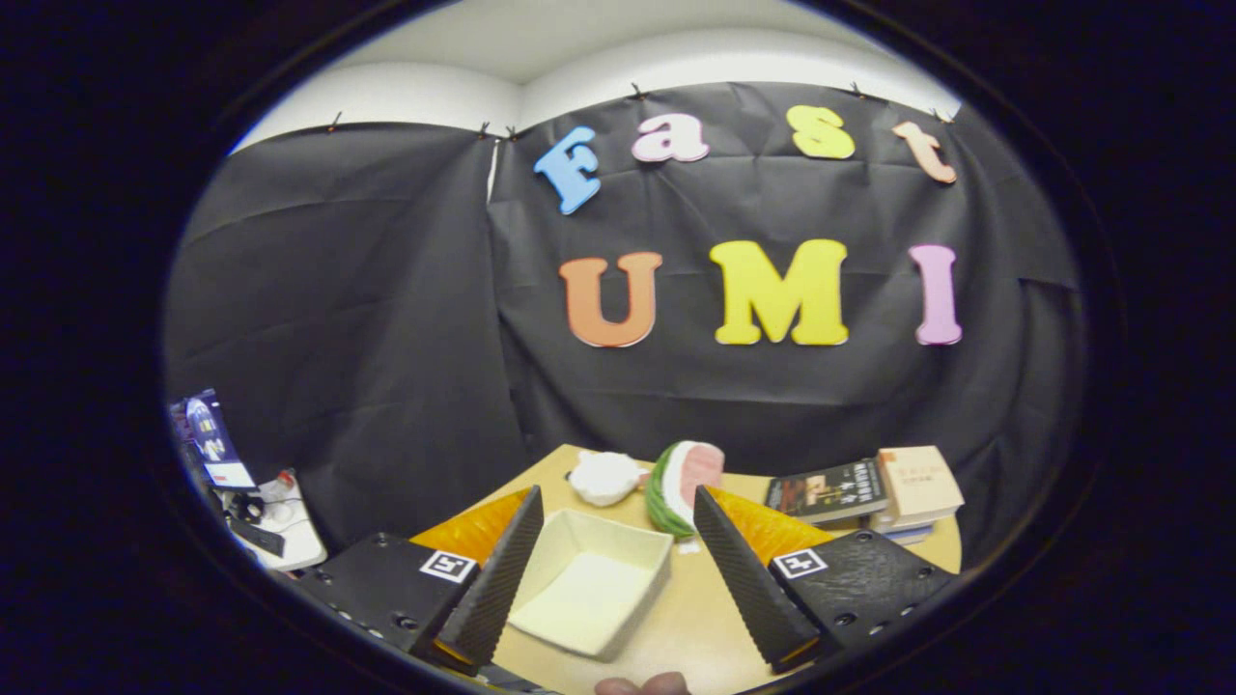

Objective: Open the storage box then place both shoes into the box .Put the left shoe in first, then the right shoe, with the right side of both shoes facing outward in a uniform manner.

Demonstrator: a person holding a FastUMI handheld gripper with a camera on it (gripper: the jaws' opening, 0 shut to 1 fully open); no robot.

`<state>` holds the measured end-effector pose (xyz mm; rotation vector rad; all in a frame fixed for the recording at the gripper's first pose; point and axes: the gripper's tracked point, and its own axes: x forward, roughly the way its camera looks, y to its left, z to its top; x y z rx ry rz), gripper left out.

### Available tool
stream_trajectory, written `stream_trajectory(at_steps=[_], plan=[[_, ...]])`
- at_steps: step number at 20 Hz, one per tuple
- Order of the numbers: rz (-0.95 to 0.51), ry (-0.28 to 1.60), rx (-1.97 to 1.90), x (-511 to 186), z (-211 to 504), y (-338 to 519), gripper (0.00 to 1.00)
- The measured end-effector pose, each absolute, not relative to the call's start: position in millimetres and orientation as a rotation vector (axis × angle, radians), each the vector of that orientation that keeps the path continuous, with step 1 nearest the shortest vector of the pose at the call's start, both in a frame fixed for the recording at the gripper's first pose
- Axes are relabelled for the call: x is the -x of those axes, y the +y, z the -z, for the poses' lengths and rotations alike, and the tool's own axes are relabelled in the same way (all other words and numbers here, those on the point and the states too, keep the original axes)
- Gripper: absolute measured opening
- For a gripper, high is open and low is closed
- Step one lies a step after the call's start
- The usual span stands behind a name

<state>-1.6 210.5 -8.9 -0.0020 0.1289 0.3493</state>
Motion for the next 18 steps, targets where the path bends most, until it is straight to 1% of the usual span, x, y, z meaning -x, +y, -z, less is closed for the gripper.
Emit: stream_trajectory(at_steps=[3, 11, 15, 18], plan=[[-0.251, 0.122, -0.007, 6, 11, 149, 0.96], [-0.006, 0.177, -0.050, 19, 45, 3, 0.96], [0.072, 0.210, -0.068, 28, 64, -49, 0.96], [0.088, 0.225, -0.079, 32, 74, -68, 0.96]])
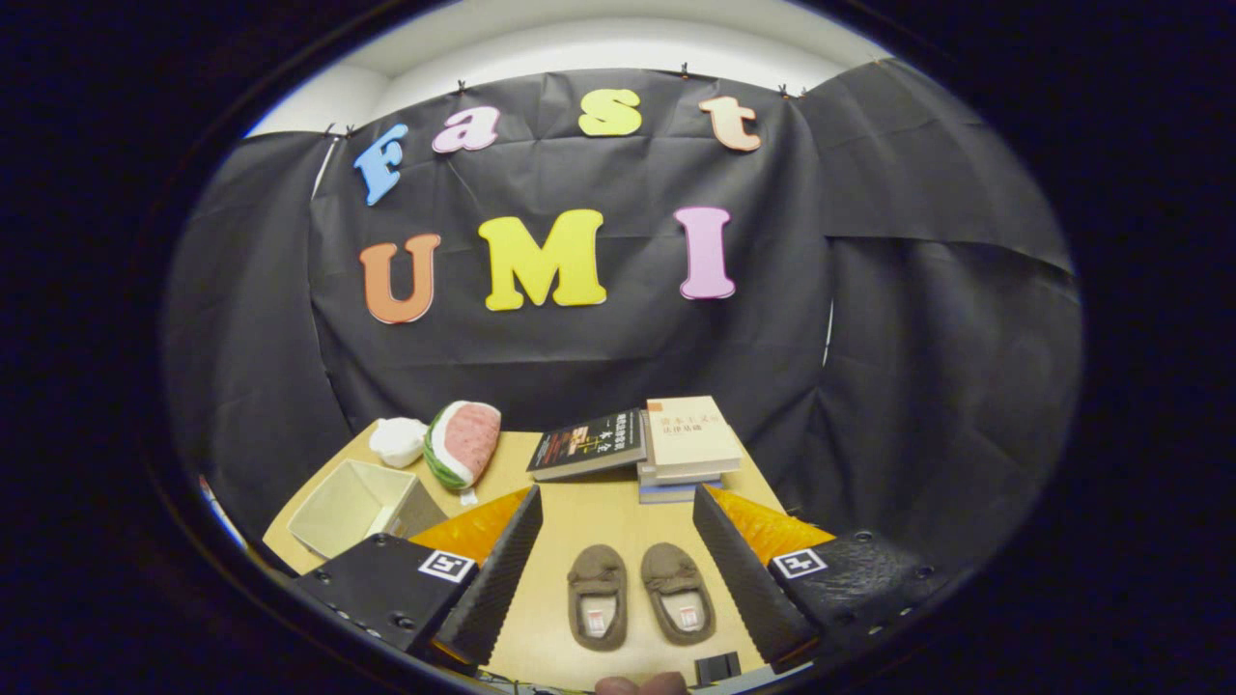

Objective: Open the storage box then place both shoes into the box .Put the left shoe in first, then the right shoe, with the right side of both shoes facing outward in a uniform manner.

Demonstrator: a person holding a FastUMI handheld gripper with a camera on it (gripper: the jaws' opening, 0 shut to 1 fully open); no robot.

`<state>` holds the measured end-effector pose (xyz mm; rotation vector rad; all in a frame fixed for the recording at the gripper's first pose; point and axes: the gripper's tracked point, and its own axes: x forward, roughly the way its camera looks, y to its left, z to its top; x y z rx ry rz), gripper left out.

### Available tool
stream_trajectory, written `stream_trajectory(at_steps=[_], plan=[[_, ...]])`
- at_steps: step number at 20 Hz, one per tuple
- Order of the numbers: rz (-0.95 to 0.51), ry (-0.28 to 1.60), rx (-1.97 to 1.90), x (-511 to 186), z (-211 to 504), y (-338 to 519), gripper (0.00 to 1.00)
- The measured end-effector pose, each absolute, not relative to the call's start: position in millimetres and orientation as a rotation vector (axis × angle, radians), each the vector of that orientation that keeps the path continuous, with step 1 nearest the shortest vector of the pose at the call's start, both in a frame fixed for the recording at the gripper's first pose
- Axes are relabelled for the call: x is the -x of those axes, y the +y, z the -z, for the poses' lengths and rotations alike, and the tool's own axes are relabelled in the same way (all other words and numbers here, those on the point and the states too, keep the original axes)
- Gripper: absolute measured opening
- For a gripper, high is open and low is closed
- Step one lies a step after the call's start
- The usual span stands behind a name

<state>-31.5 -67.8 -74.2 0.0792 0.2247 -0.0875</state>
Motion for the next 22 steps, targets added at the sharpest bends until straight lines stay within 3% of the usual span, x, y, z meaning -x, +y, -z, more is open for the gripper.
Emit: stream_trajectory(at_steps=[10, 22], plan=[[0.063, 0.360, -0.064, 20, 153, -82, 0.96], [-0.034, 0.675, -0.041, -9, 282, -70, 0.96]])
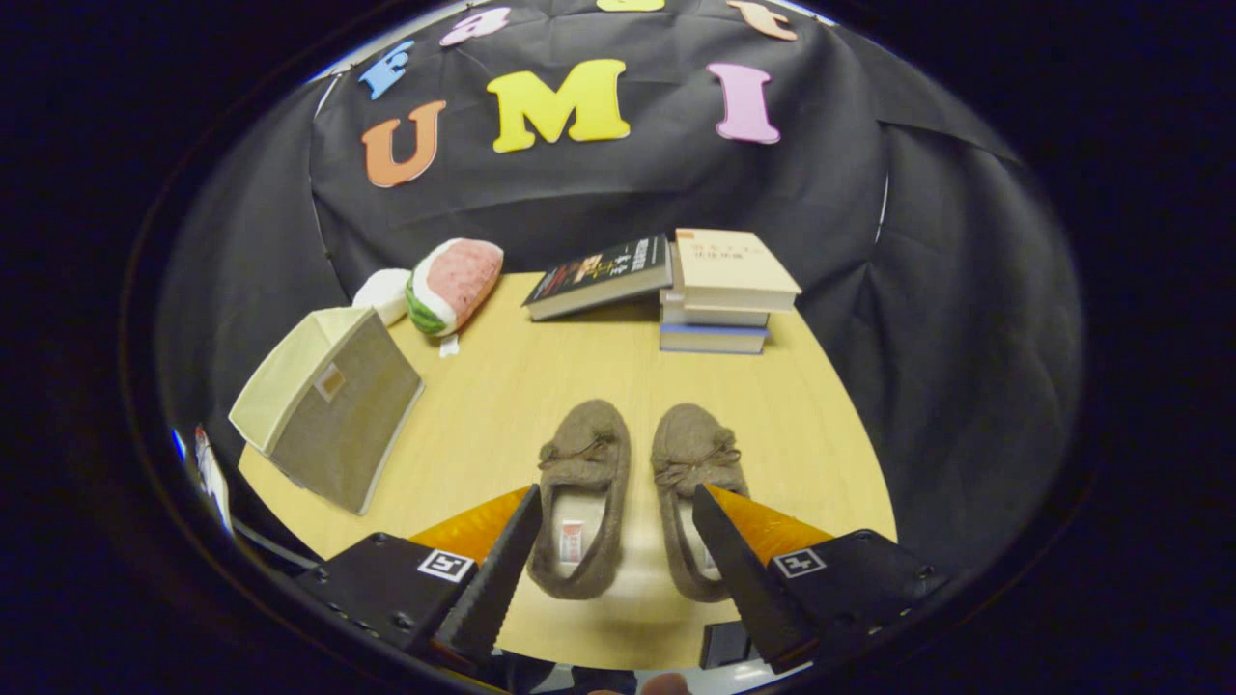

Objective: Open the storage box then place both shoes into the box .Put the left shoe in first, then the right shoe, with the right side of both shoes facing outward in a uniform manner.

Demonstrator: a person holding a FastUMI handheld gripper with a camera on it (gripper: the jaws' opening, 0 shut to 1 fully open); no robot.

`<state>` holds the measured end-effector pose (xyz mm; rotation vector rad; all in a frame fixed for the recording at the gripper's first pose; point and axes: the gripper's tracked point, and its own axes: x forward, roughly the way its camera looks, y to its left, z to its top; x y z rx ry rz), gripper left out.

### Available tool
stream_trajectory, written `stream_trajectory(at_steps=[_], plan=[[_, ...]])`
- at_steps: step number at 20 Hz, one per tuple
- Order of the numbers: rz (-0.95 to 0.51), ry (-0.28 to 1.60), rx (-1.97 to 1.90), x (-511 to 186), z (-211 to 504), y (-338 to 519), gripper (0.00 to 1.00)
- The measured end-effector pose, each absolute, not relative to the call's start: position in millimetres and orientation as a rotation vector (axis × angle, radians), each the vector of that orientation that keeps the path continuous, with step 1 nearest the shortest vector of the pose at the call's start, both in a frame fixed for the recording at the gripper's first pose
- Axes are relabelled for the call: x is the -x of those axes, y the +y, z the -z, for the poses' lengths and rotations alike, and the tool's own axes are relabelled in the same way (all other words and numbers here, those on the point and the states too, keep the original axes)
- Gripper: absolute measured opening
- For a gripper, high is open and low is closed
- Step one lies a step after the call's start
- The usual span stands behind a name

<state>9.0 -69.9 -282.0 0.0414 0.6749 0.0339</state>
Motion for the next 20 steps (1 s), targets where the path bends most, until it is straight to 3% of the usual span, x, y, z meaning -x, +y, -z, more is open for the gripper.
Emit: stream_trajectory(at_steps=[8, 18, 19, 20], plan=[[-0.048, 0.774, -0.062, -25, 320, -60, 0.95], [-0.002, 0.919, -0.114, -32, 363, -60, 0.37], [0.006, 0.937, -0.126, -35, 367, -64, 0.39], [0.024, 0.942, -0.147, -34, 372, -66, 0.30]])
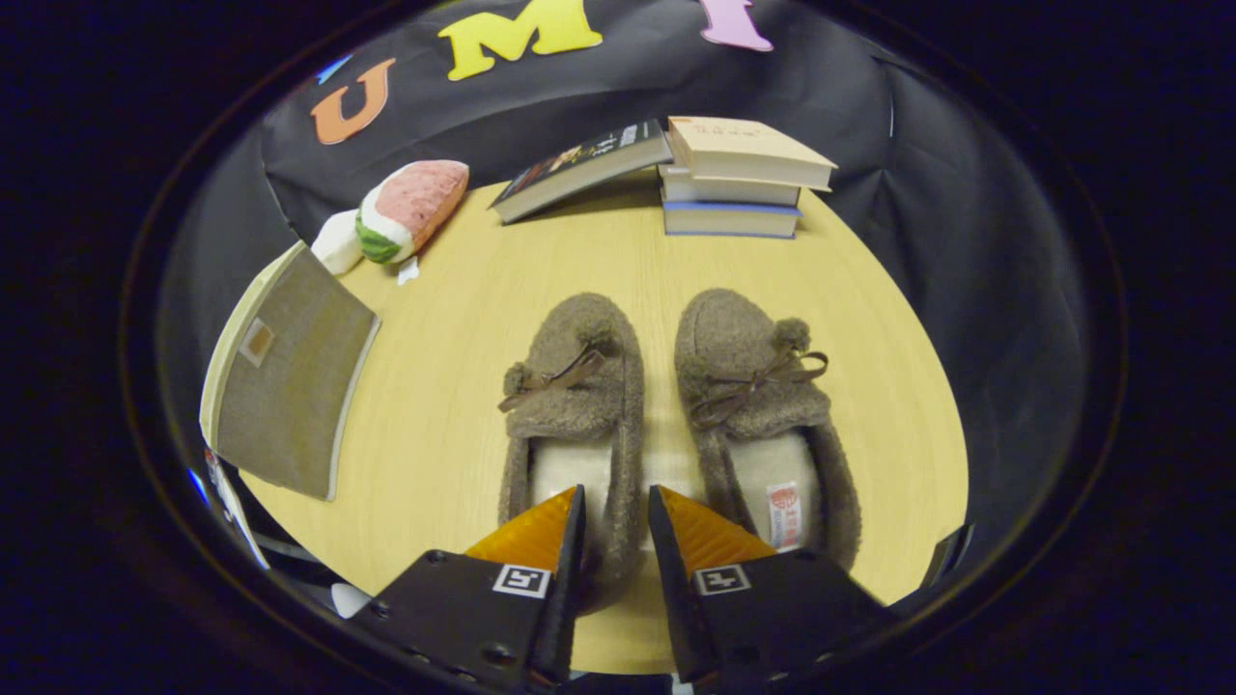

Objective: Open the storage box then place both shoes into the box .Put the left shoe in first, then the right shoe, with the right side of both shoes facing outward in a uniform manner.

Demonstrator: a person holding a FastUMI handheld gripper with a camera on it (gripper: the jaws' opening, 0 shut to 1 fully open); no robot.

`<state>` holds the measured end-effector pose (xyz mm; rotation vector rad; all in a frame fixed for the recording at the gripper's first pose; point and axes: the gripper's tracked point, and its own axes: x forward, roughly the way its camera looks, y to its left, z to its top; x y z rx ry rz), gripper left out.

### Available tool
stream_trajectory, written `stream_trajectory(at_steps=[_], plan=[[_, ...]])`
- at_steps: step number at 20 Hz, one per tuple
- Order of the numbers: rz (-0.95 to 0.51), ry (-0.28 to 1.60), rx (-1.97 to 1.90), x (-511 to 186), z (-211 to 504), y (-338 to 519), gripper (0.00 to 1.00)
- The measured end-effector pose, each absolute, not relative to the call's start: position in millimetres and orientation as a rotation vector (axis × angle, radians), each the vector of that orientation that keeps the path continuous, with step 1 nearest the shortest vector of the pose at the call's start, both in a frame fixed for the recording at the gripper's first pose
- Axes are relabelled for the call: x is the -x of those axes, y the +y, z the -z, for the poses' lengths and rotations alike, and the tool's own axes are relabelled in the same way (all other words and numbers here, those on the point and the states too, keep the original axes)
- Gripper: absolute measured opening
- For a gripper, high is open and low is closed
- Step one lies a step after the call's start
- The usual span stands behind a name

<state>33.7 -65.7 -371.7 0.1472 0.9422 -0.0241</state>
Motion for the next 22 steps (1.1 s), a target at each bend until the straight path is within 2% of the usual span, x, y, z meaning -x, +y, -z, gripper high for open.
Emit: stream_trajectory(at_steps=[2, 4, 5, 14, 22], plan=[[0.019, 0.956, -0.161, -33, 373, -64, 0.13], [0.011, 0.952, -0.158, -35, 371, -64, 0.13], [0.005, 0.960, -0.154, -35, 371, -64, 0.00], [0.021, 0.938, -0.326, -34, 335, -48, 0.00], [0.041, 0.853, -0.448, -32, 266, -13, 0.00]])
